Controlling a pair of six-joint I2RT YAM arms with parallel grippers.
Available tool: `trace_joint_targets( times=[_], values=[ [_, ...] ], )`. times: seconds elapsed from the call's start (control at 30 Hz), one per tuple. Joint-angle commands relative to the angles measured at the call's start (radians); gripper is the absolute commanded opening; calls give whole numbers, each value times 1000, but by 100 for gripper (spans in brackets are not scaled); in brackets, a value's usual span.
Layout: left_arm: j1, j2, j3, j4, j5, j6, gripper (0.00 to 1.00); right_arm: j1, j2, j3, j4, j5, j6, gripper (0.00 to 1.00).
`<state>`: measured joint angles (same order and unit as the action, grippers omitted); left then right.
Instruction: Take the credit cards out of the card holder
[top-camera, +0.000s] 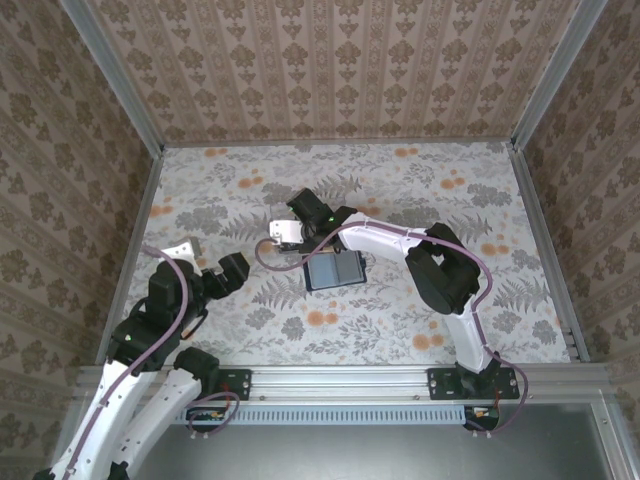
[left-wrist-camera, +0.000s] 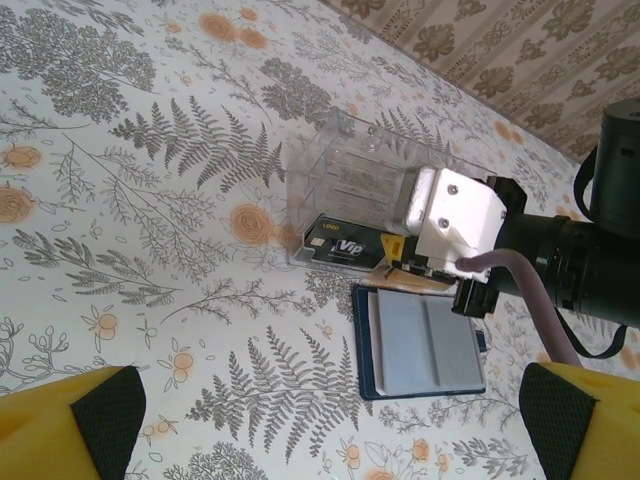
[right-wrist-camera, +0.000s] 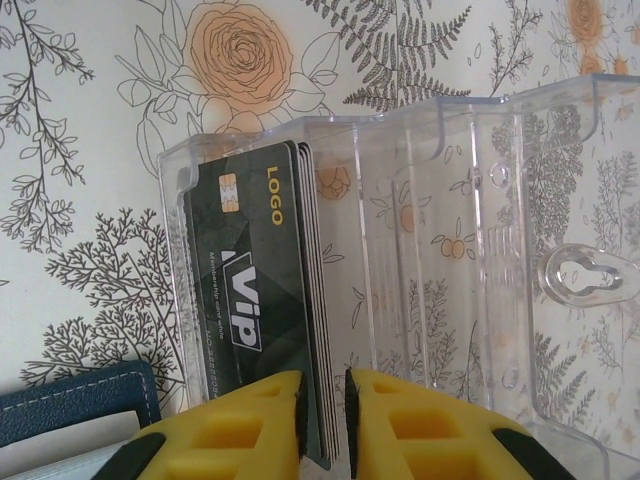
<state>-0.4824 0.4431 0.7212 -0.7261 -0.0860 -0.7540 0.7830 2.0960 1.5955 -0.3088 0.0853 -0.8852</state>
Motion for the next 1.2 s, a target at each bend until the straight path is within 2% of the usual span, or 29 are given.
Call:
trace_joint_targets(
  times=[0.0, 0.1, 0.2, 0.3, 0.4, 0.53, 0.67, 0.77, 0.83, 0.93, 1.17],
  values=[
    [9, -3, -9, 16, 31, 25, 100, -6, -25, 20, 20, 16, 54, 21],
    [10, 8, -9, 28, 57, 33, 100, -10, -81, -13, 42, -5, 127, 22],
    [8, 30, -17, 52, 99, 35, 100, -20, -166, -74, 80, -7, 264, 23],
    [10, 66, -35, 100, 154, 32, 100, -51, -261, -142, 90, -25, 482, 23],
    [9, 120, -59, 163, 212, 16, 94, -92, -360, -234, 101, -51, 702, 25],
    [-2, 210, -98, 272, 269, -19, 80, -152, -470, -349, 66, -112, 958, 28],
    [-67, 316, -132, 377, 250, -43, 55, -213, -539, -457, 45, -211, 1190, 31],
    [-137, 416, -134, 439, 200, -46, 32, -232, -568, -538, 68, -282, 1268, 33],
    [-172, 486, -134, 485, 185, -49, 20, -232, -584, -589, 114, -316, 1303, 42],
    [-200, 605, -135, 557, 178, -55, 0, -232, -594, -657, 175, -342, 1350, 44],
    [-232, 841, -131, 690, 200, -69, 0, -234, -534, -708, 217, -365, 1407, 43]
  ],
)
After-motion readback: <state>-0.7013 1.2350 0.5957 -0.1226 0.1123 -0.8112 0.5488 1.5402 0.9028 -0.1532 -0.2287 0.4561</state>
